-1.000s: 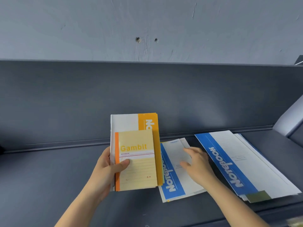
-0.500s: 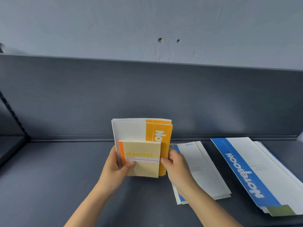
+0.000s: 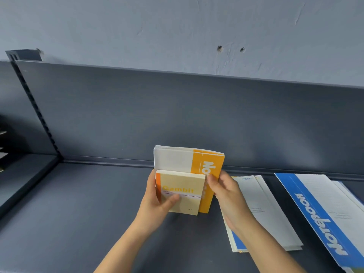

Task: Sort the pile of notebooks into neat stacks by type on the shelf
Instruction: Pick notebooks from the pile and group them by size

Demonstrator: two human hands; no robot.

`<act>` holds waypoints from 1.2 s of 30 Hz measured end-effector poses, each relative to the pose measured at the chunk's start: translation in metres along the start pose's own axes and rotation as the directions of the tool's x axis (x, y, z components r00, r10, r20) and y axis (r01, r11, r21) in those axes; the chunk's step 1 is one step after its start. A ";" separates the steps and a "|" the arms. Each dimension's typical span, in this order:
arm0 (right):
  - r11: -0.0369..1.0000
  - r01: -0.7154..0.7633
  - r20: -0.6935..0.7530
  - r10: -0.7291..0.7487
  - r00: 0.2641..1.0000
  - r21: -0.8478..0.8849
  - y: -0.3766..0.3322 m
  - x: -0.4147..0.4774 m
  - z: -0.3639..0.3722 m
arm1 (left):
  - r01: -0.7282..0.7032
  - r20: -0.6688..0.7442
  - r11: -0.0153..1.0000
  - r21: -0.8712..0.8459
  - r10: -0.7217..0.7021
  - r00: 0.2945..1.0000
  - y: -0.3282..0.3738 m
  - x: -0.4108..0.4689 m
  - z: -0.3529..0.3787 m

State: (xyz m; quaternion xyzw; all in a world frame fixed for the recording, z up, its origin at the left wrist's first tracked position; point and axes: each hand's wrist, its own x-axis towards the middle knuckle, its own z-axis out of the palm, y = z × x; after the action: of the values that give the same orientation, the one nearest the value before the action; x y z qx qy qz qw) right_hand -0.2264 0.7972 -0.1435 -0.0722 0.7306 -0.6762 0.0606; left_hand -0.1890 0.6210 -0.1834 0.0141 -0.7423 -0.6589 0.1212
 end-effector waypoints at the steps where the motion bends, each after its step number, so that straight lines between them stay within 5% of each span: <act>1: 1.000 0.007 -0.010 -0.007 1.000 0.000 -0.002 0.000 -0.001 | 0.001 -0.002 1.000 0.005 -0.001 1.000 0.000 0.001 0.000; 6: 0.994 0.111 -0.039 -0.111 0.993 -0.001 -0.013 -0.005 -0.018 | 0.019 -0.015 1.000 0.002 -0.019 1.000 0.000 0.003 0.002; 11: 0.951 0.157 -0.321 -0.242 0.916 -0.267 -0.018 -0.008 -0.014 | 0.020 -0.035 1.000 -0.006 -0.020 0.999 -0.003 0.005 0.005; 24: 0.908 0.215 -0.354 -0.346 0.869 -0.361 -0.017 -0.003 -0.030 | 0.018 -0.032 0.997 0.071 -0.015 0.999 -0.005 0.011 0.001; 27: 0.912 0.214 -0.457 -0.365 0.811 -0.349 -0.033 -0.002 -0.057 | 0.025 -0.036 0.997 0.080 -0.022 0.999 -0.005 0.015 0.000; 31: 0.892 0.295 -0.638 -0.451 0.625 -0.342 -0.056 -0.001 -0.094 | 0.047 -0.004 0.996 0.077 -0.047 0.999 -0.003 0.017 0.000; 36: 0.891 0.315 -0.659 -0.454 0.600 -0.327 -0.053 0.006 -0.090 | 0.060 -0.017 0.997 0.058 -0.059 0.998 -0.004 0.018 -0.014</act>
State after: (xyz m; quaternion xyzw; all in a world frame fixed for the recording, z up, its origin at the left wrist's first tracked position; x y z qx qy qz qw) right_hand -0.2474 0.8800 -0.0834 0.0377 0.7184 -0.5783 -0.3848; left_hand -0.2044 0.6040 -0.1826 0.0449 -0.7596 -0.6400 0.1067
